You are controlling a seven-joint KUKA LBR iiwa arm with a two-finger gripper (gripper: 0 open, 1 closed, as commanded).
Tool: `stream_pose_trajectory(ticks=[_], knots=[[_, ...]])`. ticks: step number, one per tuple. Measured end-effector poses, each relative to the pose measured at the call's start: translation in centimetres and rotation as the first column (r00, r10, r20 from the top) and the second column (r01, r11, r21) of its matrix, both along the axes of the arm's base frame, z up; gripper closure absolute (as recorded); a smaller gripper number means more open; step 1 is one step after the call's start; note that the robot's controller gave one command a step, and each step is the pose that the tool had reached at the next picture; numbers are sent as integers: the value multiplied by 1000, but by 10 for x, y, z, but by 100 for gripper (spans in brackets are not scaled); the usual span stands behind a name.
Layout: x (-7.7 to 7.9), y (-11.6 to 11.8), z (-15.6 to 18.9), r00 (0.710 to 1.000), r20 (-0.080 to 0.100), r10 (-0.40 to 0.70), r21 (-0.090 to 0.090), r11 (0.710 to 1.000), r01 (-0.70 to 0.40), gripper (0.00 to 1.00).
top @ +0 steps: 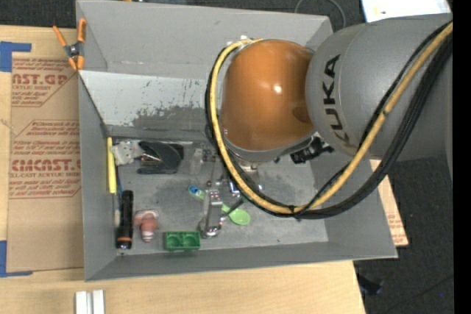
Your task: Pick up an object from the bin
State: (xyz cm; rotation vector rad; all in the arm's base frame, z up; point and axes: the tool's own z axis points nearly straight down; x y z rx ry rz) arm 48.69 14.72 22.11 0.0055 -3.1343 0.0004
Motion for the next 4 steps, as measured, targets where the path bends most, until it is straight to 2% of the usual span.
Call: stream_pose_trajectory(ticks=[1,2,3,4], knots=[[2,-1,5,1000,8,-3,1,1000,3,0],[25,-53,-80,998,11,-64,3,998,64,0],[49,-97,-63,1000,17,-4,6,1000,4,0],[38,-93,-98,951,10,-308,4,951,308,0]])
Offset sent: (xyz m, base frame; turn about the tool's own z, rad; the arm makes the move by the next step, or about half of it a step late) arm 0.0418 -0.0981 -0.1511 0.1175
